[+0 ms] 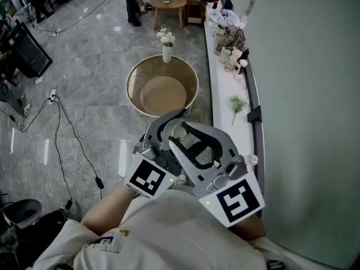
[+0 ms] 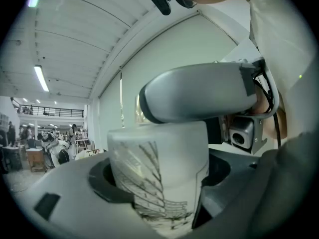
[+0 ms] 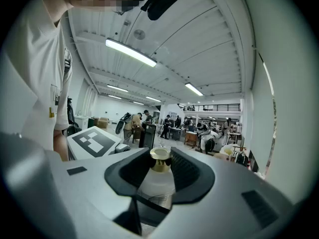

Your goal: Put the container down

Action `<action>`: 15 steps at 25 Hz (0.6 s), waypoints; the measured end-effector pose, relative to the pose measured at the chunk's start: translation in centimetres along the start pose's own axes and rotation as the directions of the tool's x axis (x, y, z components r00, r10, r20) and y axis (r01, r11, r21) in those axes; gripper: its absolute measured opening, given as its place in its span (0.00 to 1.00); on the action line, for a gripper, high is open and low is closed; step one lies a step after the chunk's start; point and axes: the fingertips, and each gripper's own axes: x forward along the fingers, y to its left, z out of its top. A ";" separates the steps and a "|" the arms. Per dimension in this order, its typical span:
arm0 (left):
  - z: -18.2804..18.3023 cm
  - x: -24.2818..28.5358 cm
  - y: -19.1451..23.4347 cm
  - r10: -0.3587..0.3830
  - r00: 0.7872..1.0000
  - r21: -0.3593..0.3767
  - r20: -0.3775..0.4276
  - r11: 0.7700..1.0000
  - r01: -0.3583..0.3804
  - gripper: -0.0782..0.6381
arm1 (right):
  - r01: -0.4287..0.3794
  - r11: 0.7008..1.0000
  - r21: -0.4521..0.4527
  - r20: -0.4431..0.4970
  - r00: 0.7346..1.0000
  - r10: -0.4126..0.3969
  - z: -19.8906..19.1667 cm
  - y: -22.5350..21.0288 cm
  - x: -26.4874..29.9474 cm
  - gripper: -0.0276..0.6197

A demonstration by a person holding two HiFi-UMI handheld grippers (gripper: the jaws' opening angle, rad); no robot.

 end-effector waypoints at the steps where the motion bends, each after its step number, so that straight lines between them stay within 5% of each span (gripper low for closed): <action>1: -0.1 0.0 0.0 -0.001 1.000 0.002 0.001 1.000 0.001 0.61 | -0.001 1.000 0.000 -0.002 1.000 0.001 -0.1 0.0 0.0 0.24; 15: 0.1 0.5 0.0 0.012 1.000 -0.003 -0.004 1.000 -0.012 0.61 | -0.025 1.000 -0.010 -0.009 1.000 0.025 -0.1 -0.4 -0.2 0.25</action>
